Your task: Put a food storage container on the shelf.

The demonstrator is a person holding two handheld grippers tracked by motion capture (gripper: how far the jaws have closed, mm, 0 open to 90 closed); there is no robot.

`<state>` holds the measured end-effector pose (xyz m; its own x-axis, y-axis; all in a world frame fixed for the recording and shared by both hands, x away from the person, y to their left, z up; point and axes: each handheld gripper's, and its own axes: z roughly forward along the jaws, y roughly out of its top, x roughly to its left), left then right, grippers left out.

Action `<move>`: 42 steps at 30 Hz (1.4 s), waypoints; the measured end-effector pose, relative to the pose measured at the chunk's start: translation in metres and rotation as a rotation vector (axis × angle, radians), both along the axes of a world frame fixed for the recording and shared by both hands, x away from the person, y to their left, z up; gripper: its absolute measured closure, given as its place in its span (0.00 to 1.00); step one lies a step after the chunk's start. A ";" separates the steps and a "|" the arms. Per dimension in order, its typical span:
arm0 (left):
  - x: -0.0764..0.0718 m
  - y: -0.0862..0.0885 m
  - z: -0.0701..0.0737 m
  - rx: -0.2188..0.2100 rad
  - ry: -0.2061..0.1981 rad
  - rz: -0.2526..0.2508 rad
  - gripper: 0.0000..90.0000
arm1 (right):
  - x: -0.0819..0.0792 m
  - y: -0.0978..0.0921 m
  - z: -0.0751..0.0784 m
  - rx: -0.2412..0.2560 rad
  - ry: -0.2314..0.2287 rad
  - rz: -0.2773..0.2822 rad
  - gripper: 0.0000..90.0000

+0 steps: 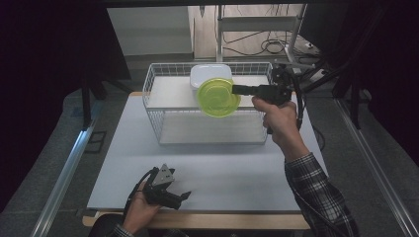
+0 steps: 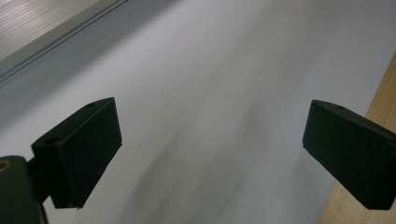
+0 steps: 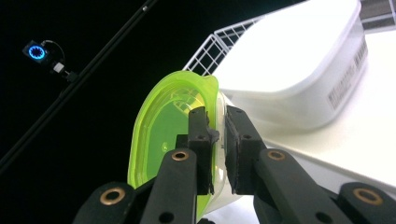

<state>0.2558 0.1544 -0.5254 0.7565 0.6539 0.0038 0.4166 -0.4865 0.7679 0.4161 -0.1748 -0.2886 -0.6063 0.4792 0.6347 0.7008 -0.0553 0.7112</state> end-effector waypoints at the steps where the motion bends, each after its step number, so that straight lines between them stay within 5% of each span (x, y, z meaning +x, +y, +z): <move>1: 0.000 0.000 0.000 0.001 0.000 0.000 0.05 | 0.001 0.001 0.002 0.004 -0.004 -0.004 0.91; 18: 0.000 0.000 -0.001 0.000 0.003 -0.004 0.05 | 0.034 0.023 0.038 0.020 -0.035 -0.116 0.91; 42: -0.001 -0.002 -0.001 0.002 0.008 -0.016 0.05 | 0.075 0.044 0.028 -0.002 0.017 -0.259 0.90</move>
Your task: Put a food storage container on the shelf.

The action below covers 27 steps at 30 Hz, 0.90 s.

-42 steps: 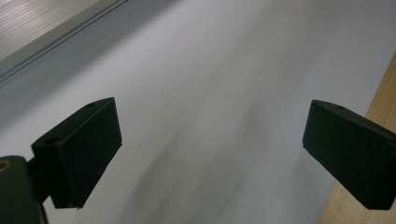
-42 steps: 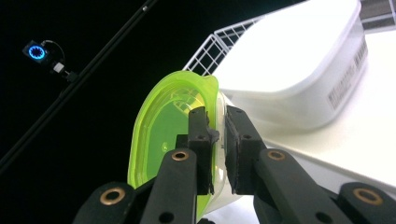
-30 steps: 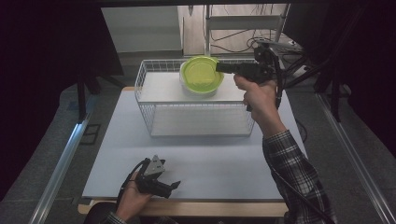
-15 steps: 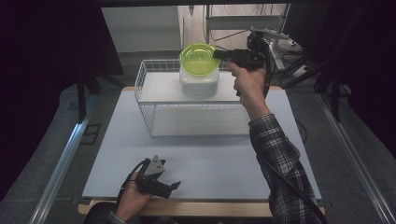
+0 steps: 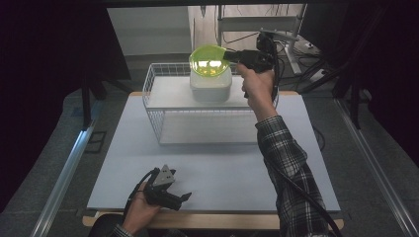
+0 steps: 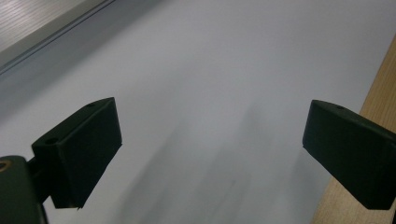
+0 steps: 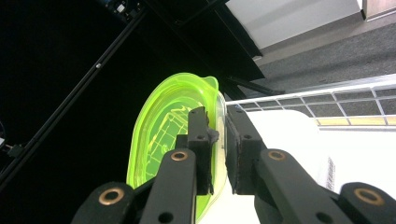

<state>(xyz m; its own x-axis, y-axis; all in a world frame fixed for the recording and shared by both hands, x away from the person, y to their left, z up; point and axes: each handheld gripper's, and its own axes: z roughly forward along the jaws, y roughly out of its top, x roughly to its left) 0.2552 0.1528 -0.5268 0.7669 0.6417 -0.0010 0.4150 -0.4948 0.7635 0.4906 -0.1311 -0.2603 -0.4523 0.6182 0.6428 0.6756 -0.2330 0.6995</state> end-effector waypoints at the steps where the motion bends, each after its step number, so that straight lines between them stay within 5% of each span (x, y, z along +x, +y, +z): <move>1: 0.000 0.000 0.000 0.001 0.000 -0.001 0.05 | 0.001 0.001 0.000 -0.005 -0.001 -0.001 0.90; 6: 0.000 -0.001 0.000 0.006 0.000 -0.004 0.05 | 0.003 0.005 0.000 -0.056 -0.016 -0.024 0.83; 12: 0.000 -0.001 -0.001 0.009 0.003 -0.008 0.05 | 0.007 0.004 -0.003 -0.044 -0.010 -0.023 0.78; 19: 0.000 -0.002 -0.001 0.012 0.002 -0.010 0.05 | 0.009 0.006 -0.006 -0.090 -0.031 -0.026 0.66; 27: 0.000 -0.002 -0.001 0.014 0.003 -0.013 0.05 | 0.011 0.006 -0.008 -0.105 -0.057 0.004 0.40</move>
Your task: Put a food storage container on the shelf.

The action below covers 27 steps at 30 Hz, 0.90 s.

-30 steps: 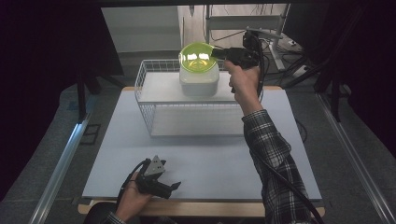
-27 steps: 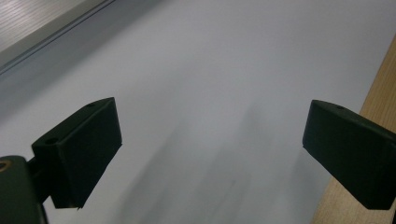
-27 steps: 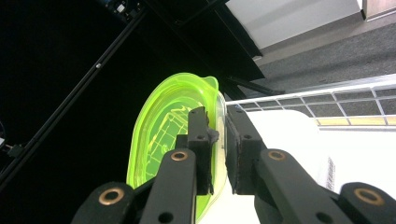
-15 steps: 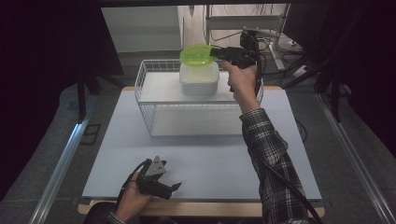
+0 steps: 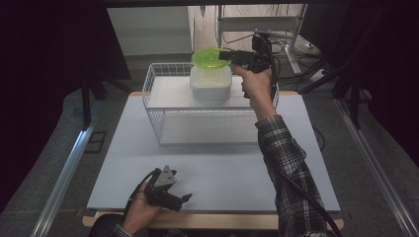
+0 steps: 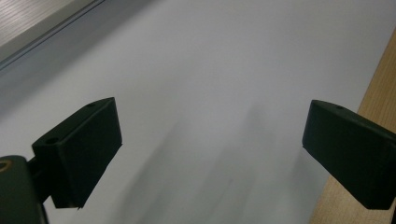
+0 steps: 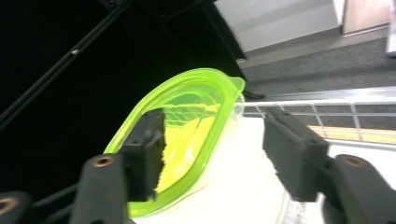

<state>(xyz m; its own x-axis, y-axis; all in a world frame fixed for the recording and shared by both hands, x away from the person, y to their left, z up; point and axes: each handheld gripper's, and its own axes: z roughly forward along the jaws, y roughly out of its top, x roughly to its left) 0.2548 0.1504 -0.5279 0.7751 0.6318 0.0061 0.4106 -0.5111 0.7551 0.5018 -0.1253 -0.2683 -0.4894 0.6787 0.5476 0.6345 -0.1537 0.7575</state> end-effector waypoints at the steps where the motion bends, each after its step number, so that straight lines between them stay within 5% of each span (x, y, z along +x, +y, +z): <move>1: 0.000 0.000 0.000 0.001 0.000 0.000 0.05 | 0.000 0.000 -0.001 0.004 -0.003 0.013 0.37; 10: 0.000 0.000 0.000 0.001 0.003 0.001 0.05 | -0.006 -0.007 0.002 0.002 -0.053 0.069 0.23; 16: 0.000 -0.001 -0.001 0.004 0.003 0.003 0.05 | -0.017 -0.013 0.000 -0.059 -0.096 0.107 0.17; 27: 0.000 -0.001 -0.001 0.004 0.003 0.005 0.05 | -0.037 -0.022 -0.012 -0.079 -0.129 0.143 0.13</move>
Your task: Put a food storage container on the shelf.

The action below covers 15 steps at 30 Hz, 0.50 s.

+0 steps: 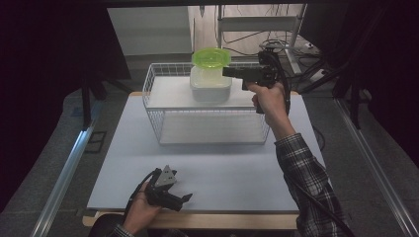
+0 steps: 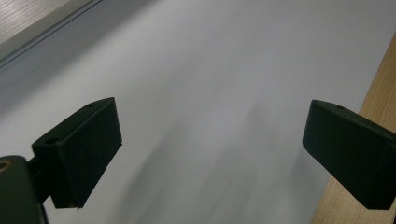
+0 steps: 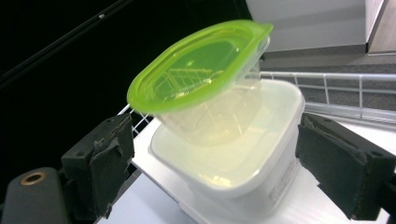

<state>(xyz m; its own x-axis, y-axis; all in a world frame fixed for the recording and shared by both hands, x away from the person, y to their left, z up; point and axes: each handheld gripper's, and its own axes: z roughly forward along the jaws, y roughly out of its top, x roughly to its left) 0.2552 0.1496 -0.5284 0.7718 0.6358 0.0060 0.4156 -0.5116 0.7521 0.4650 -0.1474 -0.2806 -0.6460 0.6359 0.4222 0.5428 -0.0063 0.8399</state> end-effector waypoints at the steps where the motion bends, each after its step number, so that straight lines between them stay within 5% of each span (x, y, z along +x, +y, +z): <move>1: 0.000 0.000 0.000 0.000 0.000 0.000 0.05 | -0.002 0.000 -0.001 0.000 0.001 0.001 0.13; 15: 0.000 0.000 0.001 0.000 0.003 0.001 0.05 | -0.032 -0.013 -0.016 -0.054 -0.033 0.032 0.13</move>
<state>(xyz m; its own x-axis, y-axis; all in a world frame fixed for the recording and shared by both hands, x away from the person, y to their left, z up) 0.2552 0.1497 -0.5279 0.7711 0.6367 0.0042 0.4181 -0.5112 0.7509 0.4331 -0.1601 -0.2969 -0.6793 0.6364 0.3654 0.5136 0.0566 0.8562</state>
